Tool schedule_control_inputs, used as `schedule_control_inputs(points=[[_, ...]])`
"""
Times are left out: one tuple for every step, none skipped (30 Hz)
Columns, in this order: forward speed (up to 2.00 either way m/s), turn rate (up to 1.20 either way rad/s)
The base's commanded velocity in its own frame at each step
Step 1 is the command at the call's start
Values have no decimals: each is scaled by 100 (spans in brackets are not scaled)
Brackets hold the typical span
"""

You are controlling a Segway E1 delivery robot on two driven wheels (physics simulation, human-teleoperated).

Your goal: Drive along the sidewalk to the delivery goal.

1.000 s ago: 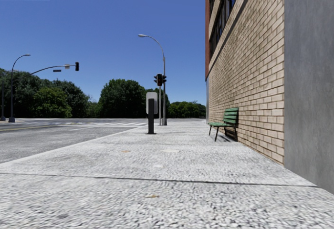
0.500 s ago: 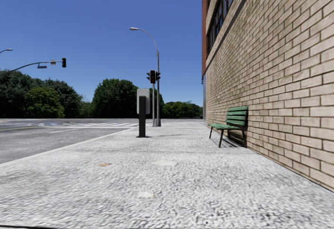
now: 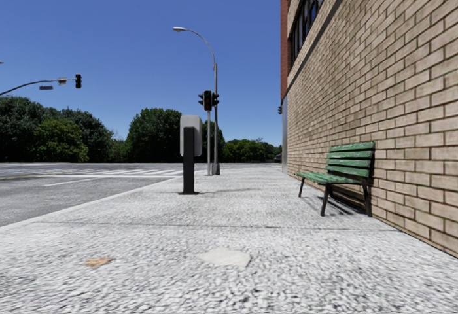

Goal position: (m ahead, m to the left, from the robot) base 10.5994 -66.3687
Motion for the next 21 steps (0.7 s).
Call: schedule_control_inputs(points=[[200,0],[200,-19],[200,-38],[200,-38],[200,-41],[200,-42],[200,-26],[200,-26],[200,-2],[200,0],[200,0],[200,0],[200,0],[200,0],[200,0],[200,0],[200,0],[200,0],[200,0],[200,0],[200,0]])
